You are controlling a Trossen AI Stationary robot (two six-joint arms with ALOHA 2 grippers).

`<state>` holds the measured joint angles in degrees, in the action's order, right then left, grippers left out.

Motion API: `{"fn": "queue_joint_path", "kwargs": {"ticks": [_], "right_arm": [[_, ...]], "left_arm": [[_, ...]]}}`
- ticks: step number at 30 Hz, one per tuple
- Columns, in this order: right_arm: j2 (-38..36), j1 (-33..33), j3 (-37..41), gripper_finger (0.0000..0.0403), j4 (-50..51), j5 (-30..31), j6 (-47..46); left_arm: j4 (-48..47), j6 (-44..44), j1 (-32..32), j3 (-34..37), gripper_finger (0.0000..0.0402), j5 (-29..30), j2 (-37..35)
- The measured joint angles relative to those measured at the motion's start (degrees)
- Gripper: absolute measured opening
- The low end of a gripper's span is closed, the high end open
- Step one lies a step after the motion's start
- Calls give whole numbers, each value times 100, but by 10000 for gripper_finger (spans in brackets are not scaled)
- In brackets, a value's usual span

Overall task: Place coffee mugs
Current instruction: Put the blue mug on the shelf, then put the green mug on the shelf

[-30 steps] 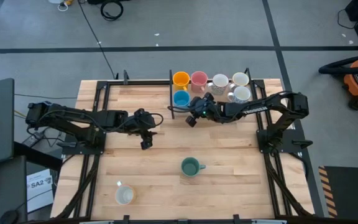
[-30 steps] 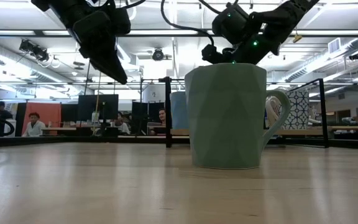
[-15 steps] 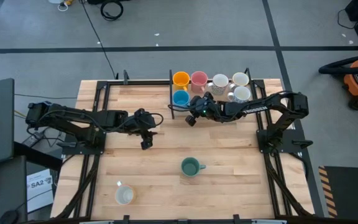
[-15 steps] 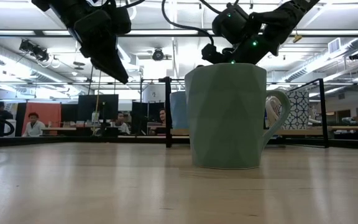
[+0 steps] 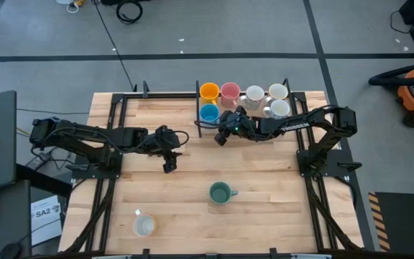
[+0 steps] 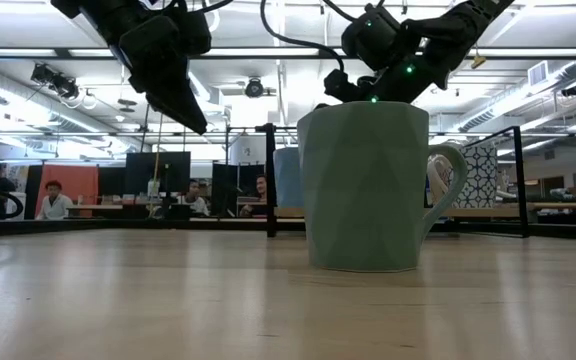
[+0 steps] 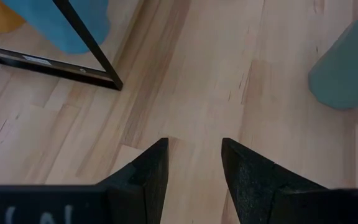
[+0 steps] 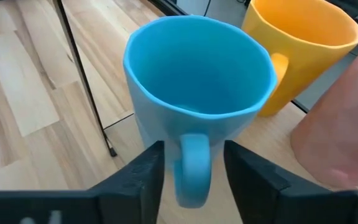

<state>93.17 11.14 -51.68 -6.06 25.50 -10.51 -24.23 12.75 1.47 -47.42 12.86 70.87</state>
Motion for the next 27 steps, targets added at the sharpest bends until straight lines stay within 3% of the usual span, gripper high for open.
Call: {"fn": "queue_joint_path", "kwargs": {"ticks": [6,12,18,23,27], "right_arm": [[-16,0,0,207,10,-7,7],[-200,-9,0,220,46,-295,12],[-794,-11,0,220,135,-1132,16],[-1508,-11,0,220,833,-1957,15],[-2094,-50,0,219,1658,-3193,-165]], "left_arm": [[0,0,-1,0,156,0,0],[4,0,-2,0,156,0,0],[29,4,-1,0,156,1,0],[33,3,0,1,156,1,0],[39,2,1,2,156,0,0]]}}
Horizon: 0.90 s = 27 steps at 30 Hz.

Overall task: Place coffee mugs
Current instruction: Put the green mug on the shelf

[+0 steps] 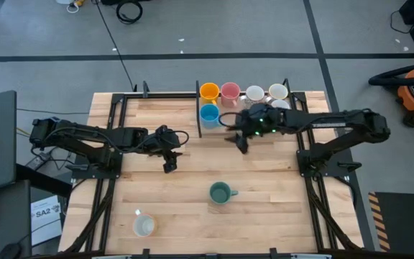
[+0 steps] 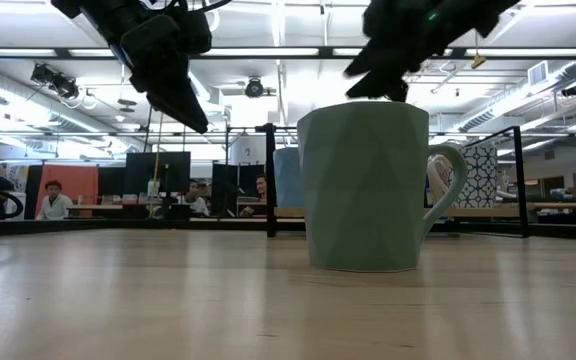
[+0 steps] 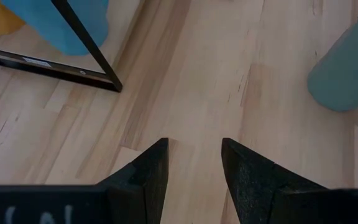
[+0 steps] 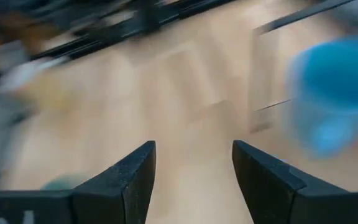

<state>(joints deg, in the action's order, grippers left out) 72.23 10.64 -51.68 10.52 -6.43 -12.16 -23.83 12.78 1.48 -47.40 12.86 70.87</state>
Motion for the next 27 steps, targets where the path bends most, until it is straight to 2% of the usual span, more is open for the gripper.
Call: {"fn": "queue_joint_path", "kwargs": {"ticks": [4,7,12,18,27], "right_arm": [[-298,-356,0,217,636,-1605,-119],[-317,-863,0,217,822,-1960,-55],[-61,-1741,0,217,851,-1406,128],[382,-2445,0,217,988,-509,-254],[1160,-2848,2,216,967,-224,-765]], "left_arm": [[4,9,-2,0,156,2,0],[6,10,2,0,156,0,0],[7,11,2,0,156,0,0],[7,12,2,2,156,0,0],[7,9,2,2,156,-2,0]]}}
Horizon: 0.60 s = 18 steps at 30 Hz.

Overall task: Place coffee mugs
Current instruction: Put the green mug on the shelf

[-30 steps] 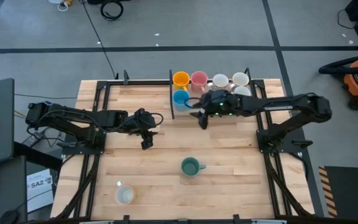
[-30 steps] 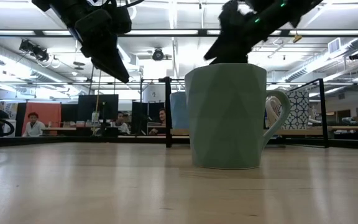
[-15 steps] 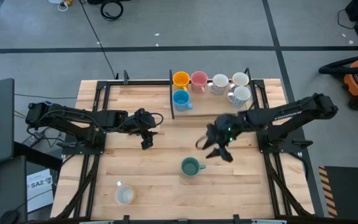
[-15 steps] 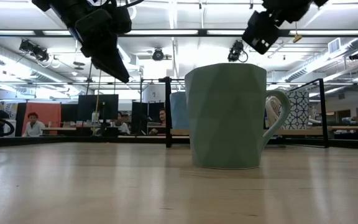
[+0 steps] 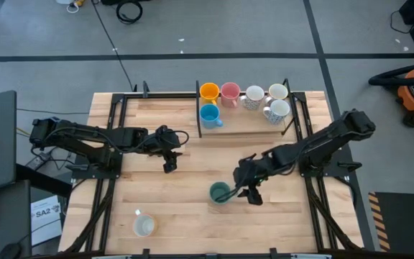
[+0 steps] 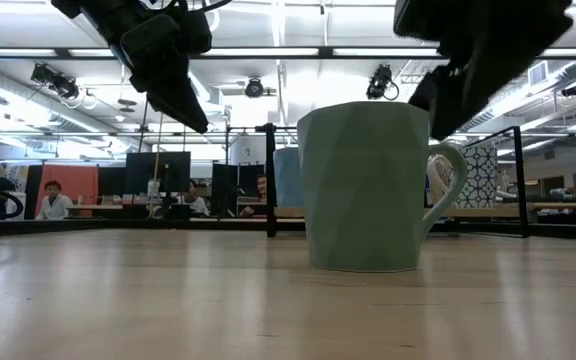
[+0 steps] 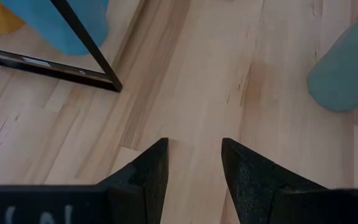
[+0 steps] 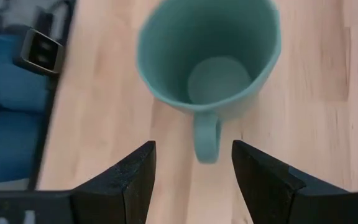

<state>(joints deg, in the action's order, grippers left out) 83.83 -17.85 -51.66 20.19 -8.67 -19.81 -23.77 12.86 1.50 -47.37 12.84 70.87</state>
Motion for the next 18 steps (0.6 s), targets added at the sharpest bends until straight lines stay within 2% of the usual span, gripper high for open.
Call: {"fn": "queue_joint_path", "kwargs": {"ticks": [7,18], "right_arm": [[486,-83,2,216,-414,127,-9],[576,-85,2,216,-503,473,39]], "left_arm": [[-2,2,2,0,156,0,0],[-2,-1,2,0,156,0,0]]}}
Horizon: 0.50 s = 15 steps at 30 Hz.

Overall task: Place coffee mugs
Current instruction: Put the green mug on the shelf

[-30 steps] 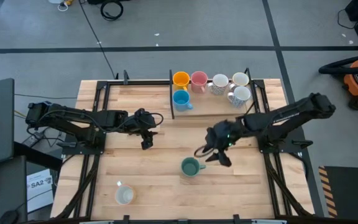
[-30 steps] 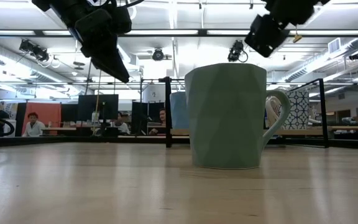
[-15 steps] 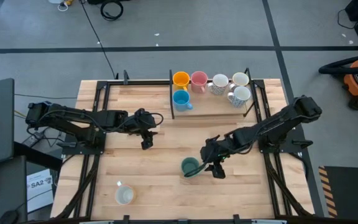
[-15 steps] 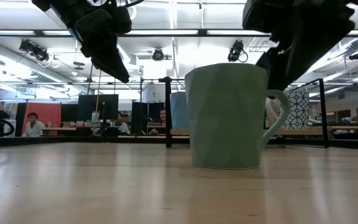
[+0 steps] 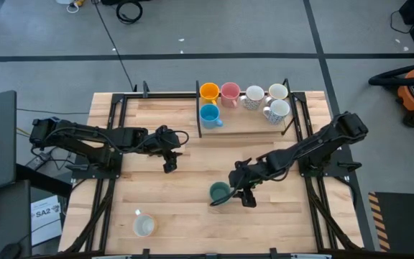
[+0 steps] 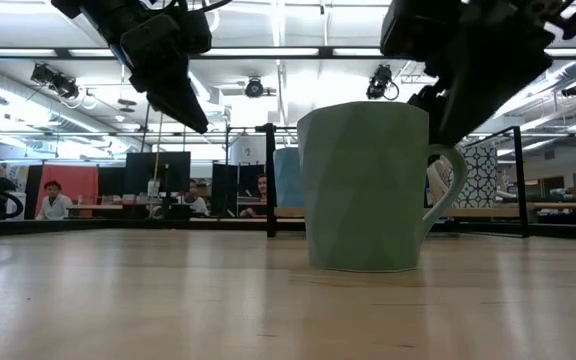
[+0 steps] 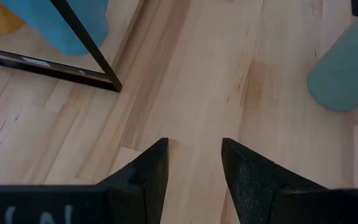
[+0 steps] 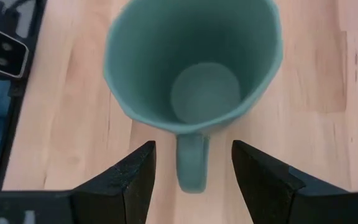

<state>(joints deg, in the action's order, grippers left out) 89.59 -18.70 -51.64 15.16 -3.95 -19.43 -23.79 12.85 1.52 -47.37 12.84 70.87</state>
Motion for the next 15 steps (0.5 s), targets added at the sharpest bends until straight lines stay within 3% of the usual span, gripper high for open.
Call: {"fn": "queue_joint_path", "kwargs": {"ticks": [8,15], "right_arm": [[125,0,0,215,-13,202,-10],[126,0,0,186,29,412,5]], "left_arm": [[0,1,0,0,156,0,0],[0,1,0,0,156,0,0]]}}
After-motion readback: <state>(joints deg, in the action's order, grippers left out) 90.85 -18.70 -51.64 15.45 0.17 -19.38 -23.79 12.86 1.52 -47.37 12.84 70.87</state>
